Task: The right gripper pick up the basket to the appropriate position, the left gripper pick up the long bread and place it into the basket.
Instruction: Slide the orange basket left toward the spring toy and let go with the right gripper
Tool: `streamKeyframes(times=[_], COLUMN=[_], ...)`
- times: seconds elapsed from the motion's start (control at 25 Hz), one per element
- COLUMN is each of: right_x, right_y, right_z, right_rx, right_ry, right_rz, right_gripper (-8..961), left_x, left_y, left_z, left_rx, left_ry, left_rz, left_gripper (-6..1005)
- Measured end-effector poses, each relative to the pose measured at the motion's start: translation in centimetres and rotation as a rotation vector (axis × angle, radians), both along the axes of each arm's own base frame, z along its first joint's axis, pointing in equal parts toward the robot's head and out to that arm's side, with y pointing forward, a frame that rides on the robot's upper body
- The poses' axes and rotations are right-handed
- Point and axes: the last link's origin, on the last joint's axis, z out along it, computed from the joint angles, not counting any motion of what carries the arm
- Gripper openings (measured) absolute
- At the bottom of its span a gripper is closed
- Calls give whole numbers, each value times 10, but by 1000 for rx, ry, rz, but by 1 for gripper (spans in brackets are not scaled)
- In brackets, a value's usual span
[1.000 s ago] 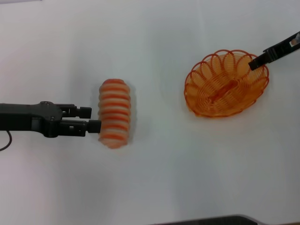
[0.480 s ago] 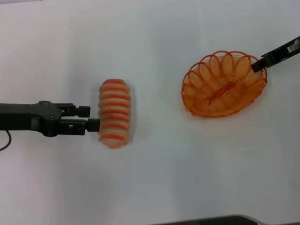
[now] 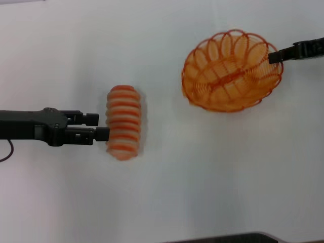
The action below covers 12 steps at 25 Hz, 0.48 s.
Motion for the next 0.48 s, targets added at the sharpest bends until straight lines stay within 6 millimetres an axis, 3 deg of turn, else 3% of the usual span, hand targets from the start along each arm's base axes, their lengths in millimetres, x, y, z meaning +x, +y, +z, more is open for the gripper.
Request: streamKeyframes(times=[0.2, 0.48], right_x=[12, 23], right_y=[-12, -24], right_z=[-6, -40], right_rx=[65, 114], right_ry=[105, 177], right_rz=[-61, -159], right_gripper=[81, 75], left_x=[1, 5], left_y=[1, 4], left_z=[0, 0], left_rx=[-1, -10], left_ry=[0, 6], left_rz=[-4, -14], left_gripper=[778, 779])
